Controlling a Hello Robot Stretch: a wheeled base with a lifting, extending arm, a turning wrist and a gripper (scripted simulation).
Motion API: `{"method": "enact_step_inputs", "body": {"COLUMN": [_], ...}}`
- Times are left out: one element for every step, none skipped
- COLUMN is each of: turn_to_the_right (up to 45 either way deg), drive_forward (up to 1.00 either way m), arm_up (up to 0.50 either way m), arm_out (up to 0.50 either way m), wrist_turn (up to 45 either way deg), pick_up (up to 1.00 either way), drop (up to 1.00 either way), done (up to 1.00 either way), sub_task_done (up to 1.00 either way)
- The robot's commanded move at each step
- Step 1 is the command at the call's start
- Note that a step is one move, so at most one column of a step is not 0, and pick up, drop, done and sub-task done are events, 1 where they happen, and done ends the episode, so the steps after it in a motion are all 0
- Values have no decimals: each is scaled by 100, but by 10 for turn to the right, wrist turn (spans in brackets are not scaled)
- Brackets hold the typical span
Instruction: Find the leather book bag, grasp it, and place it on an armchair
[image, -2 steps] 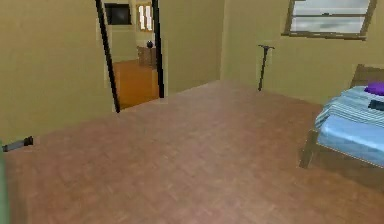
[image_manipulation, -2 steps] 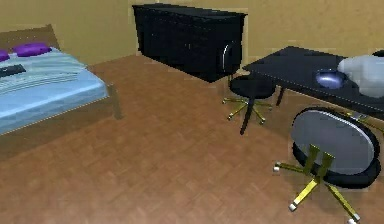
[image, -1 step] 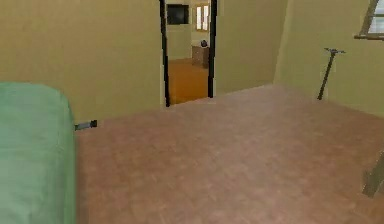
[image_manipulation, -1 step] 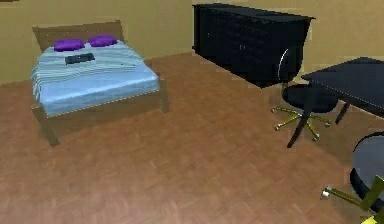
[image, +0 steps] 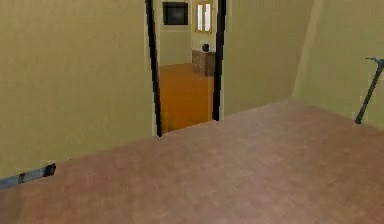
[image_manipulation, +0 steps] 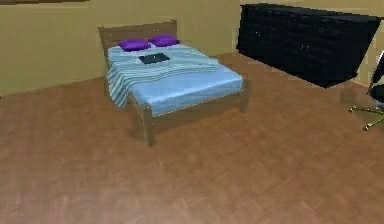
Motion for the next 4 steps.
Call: {"method": "enact_step_inputs", "body": {"turn_to_the_right": [0, 0, 0, -240], "drive_forward": [100, 100, 40, 0], "arm_up": [0, 0, 0, 0], "arm_out": [0, 0, 0, 0], "wrist_turn": [0, 0, 0, 0], "pick_up": [0, 0, 0, 0], "drop": [0, 0, 0, 0], "done": [0, 0, 0, 0], "sub_task_done": [0, 0, 0, 0]}}
